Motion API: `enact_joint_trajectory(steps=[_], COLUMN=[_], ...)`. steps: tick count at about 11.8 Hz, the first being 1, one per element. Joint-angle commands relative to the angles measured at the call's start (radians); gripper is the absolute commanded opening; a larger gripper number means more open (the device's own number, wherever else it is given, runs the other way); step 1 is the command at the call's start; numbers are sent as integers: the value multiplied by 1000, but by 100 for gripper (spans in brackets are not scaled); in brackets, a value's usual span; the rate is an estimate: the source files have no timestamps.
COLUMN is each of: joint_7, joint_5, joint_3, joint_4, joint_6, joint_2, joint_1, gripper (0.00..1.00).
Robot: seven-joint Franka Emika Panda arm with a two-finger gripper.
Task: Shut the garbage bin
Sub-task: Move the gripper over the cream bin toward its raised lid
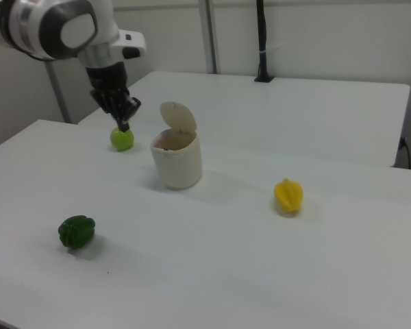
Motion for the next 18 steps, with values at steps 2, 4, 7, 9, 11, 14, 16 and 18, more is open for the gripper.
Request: enact_joint_trajectory(steps=[2, 4, 7, 9, 11, 14, 16, 18], joint_7=[15, 14, 14, 14, 12, 11, 3, 3], joint_5=[21, 36, 61, 61, 60, 57, 37, 26], joint_3=[0, 0, 0, 0, 0, 0, -1, -1], joint_4=[1, 1, 7, 47, 93, 116, 110, 109], joint_6=[221, 286, 389, 416, 434, 600, 714, 817], joint_2=[44, 47, 70, 106, 160, 226, 246, 261], joint_1=[-1, 1, 2, 5, 9, 38, 65, 70], gripper=[3, 3, 3, 3, 3, 2, 2, 0])
